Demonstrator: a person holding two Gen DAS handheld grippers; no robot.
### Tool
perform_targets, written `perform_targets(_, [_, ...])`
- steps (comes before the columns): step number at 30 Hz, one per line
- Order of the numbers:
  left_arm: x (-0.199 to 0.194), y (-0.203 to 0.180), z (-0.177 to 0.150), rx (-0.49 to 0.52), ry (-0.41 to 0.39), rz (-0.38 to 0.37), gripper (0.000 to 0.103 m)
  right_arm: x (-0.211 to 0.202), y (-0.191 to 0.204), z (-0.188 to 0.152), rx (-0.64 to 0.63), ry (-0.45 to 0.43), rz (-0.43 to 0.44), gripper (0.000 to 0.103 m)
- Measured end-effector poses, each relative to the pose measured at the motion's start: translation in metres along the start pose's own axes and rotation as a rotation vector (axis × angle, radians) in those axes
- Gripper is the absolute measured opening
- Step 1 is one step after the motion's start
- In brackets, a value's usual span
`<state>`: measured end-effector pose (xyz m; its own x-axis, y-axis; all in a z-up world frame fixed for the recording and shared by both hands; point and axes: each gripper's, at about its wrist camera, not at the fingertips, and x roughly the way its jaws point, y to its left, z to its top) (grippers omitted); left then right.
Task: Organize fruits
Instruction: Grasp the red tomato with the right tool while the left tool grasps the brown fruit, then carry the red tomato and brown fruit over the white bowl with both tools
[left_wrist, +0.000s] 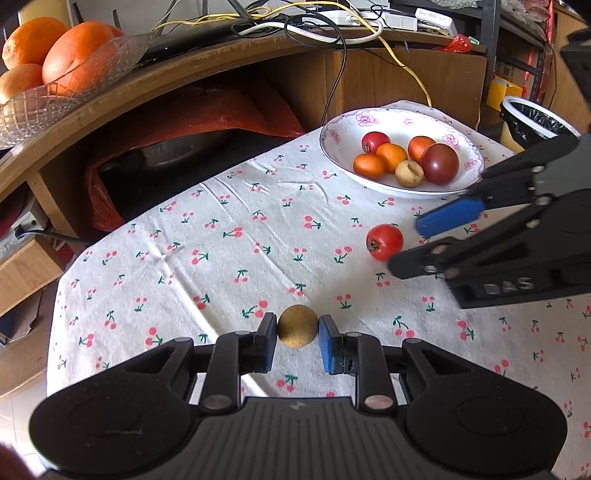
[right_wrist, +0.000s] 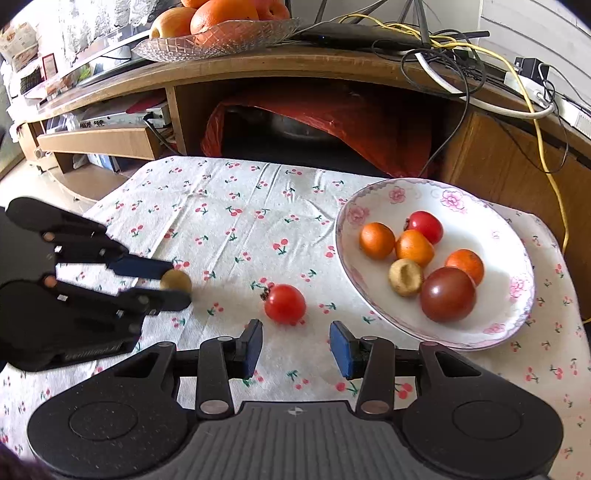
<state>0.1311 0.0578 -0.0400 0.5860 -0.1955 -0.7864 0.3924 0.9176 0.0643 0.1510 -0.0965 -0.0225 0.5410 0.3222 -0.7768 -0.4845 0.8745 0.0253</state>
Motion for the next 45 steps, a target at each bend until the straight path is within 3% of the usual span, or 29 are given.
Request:
perform_targets(14, [0.002, 0.000, 0.000, -0.008, 0.010, -0.010, 0.033, 0.033, 0.004, 0.012, 0.031, 0.002, -0.022, 0.039])
perform_targets(19, [0.002, -0.003, 0.002, -0.002, 0.011, -0.002, 0.033, 0.032, 0.004, 0.013, 0.023, 0.004, -0.022, 0.026])
perform_targets(21, [0.001, -0.006, 0.004, 0.004, 0.007, -0.007, 0.033, 0.030, 0.004, 0.012, 0.021, 0.014, -0.025, 0.025])
perform_targets(35, [-0.016, -0.043, 0.013, 0.068, -0.033, -0.099, 0.033, -0.036, -0.007, -0.010, -0.037, 0.058, -0.106, 0.025])
perform_targets(45, [-0.009, -0.086, 0.017, 0.145, -0.005, -0.120, 0.033, -0.059, -0.029, -0.049, 0.035, 0.102, -0.148, 0.025])
